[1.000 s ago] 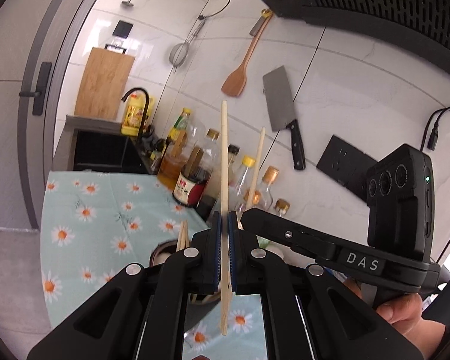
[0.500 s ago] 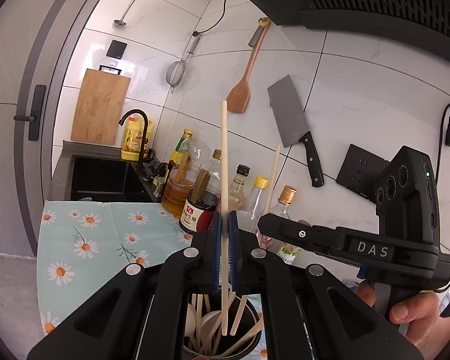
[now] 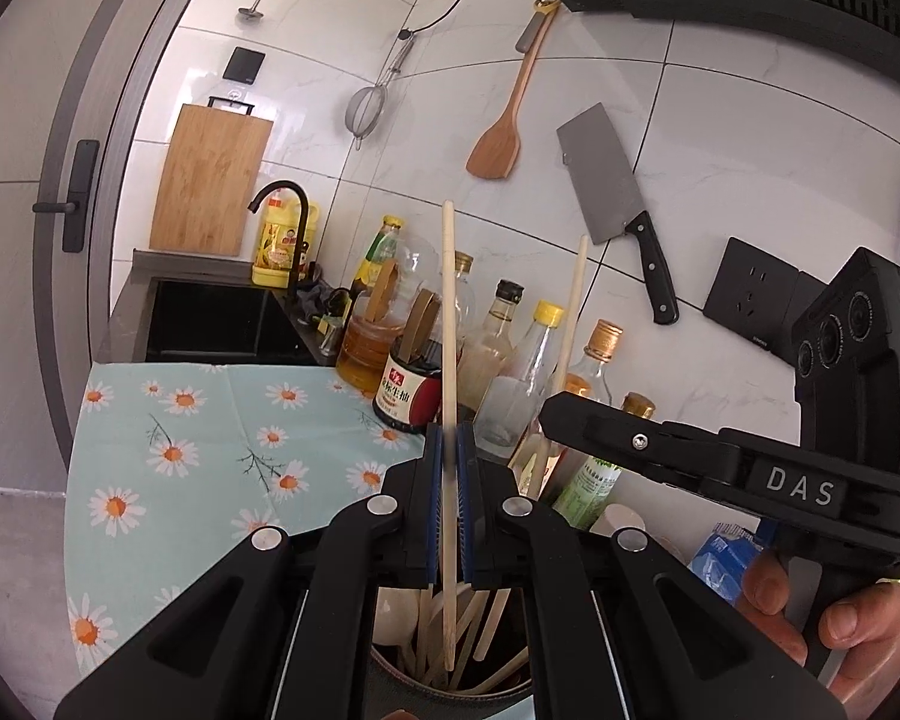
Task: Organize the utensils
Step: 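Lower both chopsticks into the holder and open both tools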
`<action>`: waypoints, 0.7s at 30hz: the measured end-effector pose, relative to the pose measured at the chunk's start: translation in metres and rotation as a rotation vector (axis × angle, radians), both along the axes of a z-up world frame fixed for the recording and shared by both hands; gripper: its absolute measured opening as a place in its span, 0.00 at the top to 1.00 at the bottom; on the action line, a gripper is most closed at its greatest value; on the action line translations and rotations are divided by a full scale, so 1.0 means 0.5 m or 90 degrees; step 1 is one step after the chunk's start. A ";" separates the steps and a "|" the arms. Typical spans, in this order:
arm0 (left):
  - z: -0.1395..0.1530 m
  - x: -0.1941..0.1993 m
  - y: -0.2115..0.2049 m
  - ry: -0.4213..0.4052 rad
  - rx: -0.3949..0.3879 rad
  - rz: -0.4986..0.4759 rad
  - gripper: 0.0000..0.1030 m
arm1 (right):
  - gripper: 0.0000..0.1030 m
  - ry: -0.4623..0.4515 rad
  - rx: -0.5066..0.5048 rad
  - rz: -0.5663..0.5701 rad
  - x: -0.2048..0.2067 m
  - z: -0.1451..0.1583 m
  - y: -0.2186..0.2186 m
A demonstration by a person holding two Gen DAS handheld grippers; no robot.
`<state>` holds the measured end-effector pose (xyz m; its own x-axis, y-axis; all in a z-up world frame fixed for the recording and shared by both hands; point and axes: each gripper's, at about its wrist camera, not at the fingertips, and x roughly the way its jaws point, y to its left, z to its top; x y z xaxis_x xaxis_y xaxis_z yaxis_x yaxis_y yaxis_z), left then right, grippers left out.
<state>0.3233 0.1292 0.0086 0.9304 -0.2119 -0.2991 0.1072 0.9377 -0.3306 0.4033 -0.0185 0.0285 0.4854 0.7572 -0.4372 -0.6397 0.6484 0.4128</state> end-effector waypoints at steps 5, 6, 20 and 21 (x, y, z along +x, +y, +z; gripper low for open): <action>-0.011 -0.005 -0.003 0.008 -0.009 -0.006 0.95 | 0.92 0.015 -0.013 -0.001 -0.004 -0.015 0.001; -0.012 -0.007 -0.004 0.009 -0.007 -0.007 0.95 | 0.88 0.017 -0.013 -0.004 -0.006 -0.015 -0.001; 0.033 -0.081 -0.015 -0.009 -0.013 -0.006 0.64 | 0.75 0.012 0.003 -0.025 -0.050 0.014 -0.053; 0.036 -0.088 -0.018 -0.009 -0.012 -0.008 0.64 | 0.74 0.010 0.002 -0.026 -0.056 0.017 -0.058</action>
<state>0.2792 0.1201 0.0265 0.9318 -0.2293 -0.2814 0.1242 0.9298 -0.3465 0.3753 -0.0475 0.0369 0.5095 0.7382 -0.4422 -0.6055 0.6727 0.4253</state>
